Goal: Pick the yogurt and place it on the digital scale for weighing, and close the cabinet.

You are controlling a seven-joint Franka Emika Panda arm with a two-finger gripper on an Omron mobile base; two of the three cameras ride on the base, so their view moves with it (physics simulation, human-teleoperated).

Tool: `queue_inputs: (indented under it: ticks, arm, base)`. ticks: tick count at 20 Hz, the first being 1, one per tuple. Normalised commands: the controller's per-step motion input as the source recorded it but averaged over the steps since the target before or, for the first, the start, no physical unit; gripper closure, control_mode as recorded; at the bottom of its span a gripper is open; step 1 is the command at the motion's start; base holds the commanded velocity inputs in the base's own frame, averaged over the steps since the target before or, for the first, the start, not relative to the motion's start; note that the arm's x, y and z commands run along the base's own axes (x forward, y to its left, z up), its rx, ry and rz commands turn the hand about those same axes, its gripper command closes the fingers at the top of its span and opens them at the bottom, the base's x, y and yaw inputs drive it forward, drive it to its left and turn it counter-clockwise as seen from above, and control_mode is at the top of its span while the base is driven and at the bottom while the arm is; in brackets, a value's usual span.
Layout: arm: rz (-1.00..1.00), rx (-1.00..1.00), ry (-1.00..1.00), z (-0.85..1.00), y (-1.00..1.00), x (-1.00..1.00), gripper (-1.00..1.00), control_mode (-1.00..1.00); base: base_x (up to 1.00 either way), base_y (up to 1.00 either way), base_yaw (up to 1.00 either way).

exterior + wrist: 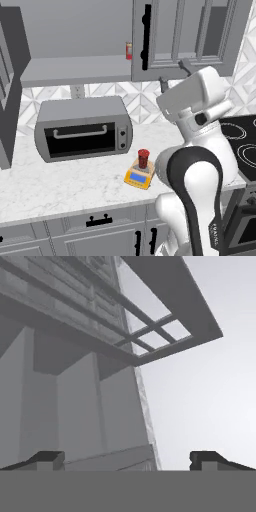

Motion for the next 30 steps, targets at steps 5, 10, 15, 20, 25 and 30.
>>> queue_inputs:
  ticks: [5, 10, 15, 20, 25, 30]
  arm:
    - [0.22, 0.06, 0.13, -0.21, 0.89, -0.99, -1.0, -1.0]
    - [0.16, 0.01, 0.03, -0.03, 0.75, -1.0, -1.0, -1.0]
    - [0.15, 0.0, 0.0, -0.06, 0.8, -1.0, -1.0, -1.0]
    - [0.05, 0.0, -0.1, -0.08, 0.99, -0.94, -1.0, -1.0]
    - [0.01, 0.0, -0.07, -0.1, 1.0, -0.4, -1.0, -1.0]
    - [0.06, 0.09, -0.06, -0.12, 0.87, -0.45, -1.0, -1.0]
  base:
    - [0.0, 0.0, 0.0]
    - [0.0, 0.0, 0.0]
    - [0.0, 0.0, 0.0]
    - [0.0, 0.0, 0.0]
    - [0.0, 0.0, 0.0]
    - [0.0, 0.0, 0.0]
